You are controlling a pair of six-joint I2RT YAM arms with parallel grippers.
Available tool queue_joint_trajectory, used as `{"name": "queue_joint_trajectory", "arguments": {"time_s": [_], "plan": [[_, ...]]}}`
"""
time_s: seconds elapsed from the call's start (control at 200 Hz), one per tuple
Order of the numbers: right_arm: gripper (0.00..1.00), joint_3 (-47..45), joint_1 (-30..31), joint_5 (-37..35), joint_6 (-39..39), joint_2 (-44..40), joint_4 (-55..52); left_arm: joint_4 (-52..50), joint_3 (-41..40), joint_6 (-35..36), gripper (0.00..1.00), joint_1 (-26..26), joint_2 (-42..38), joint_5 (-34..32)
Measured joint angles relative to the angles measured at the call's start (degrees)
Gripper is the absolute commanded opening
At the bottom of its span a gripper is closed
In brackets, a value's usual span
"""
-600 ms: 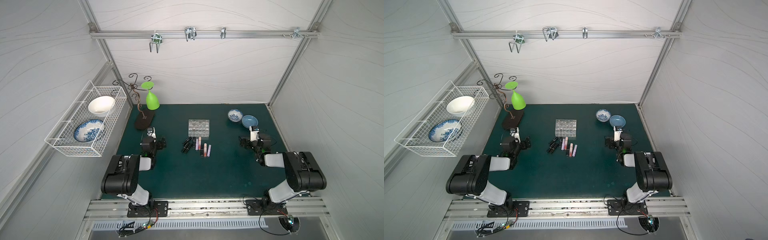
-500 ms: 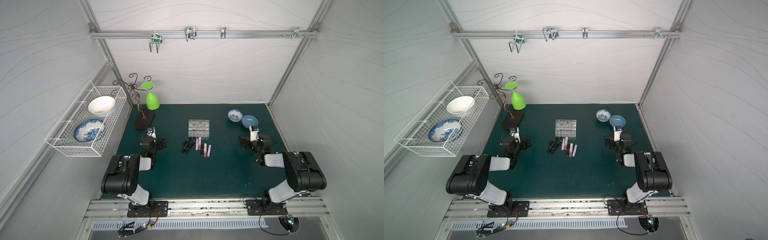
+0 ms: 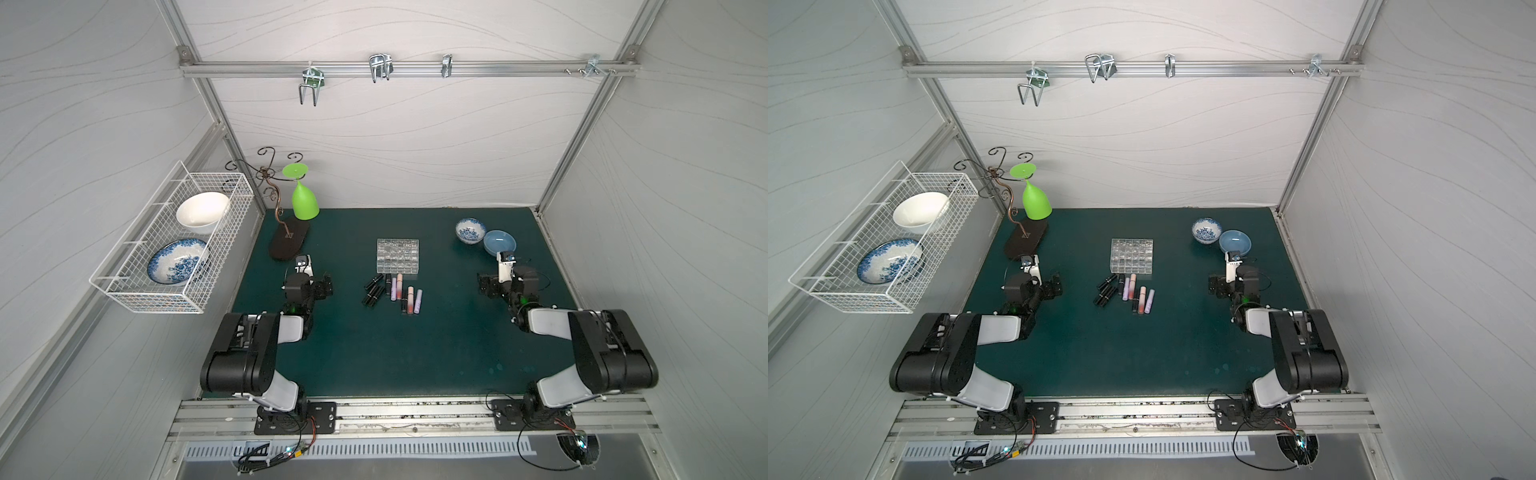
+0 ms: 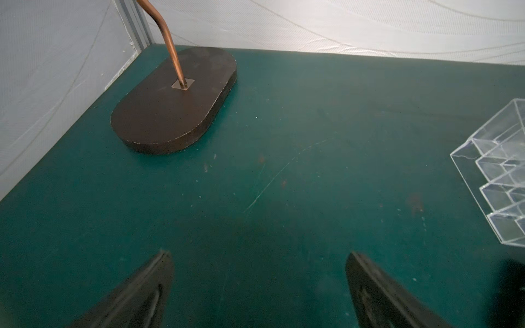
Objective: Arrange the lipsticks in the organizer
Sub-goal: Pick up the lipstick at the center of the board.
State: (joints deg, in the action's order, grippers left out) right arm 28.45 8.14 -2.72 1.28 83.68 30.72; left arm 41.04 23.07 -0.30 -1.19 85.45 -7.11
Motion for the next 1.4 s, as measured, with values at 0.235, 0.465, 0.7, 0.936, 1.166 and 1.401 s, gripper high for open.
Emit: {"name": "queue_joint_trajectory", "arguments": {"time_s": [0.235, 0.465, 0.7, 0.936, 1.166, 1.401], "plan": [[0.99, 21.9, 1.1, -2.7, -9.9, -6.9, -28.1, -26.0, 15.0, -5.5, 1.00, -3.1, -15.1, -1.6], [0.99, 23.4, 1.9, 11.9, -14.6, -10.7, -38.4, -32.2, 16.9, -16.8, 0.84, -3.1, -20.0, 0.7], [0.91, 31.6, 17.3, 9.6, -13.4, -5.2, -48.9, -34.7, 14.3, -20.3, 1.00, -5.1, -20.0, 10.6], [0.69, 31.5, 27.8, 6.4, -16.2, 2.5, -52.4, -39.0, 16.4, -19.1, 1.00, -9.2, -20.5, 14.6], [0.59, 29.9, 31.6, 5.7, -22.1, 7.3, -53.2, -41.7, 19.3, -18.1, 1.00, -11.0, -20.4, 17.2], [0.54, 32.2, 34.1, 5.1, -25.2, 12.5, -53.4, -43.8, 19.3, -17.1, 0.96, -12.1, -20.4, 17.8]]}}
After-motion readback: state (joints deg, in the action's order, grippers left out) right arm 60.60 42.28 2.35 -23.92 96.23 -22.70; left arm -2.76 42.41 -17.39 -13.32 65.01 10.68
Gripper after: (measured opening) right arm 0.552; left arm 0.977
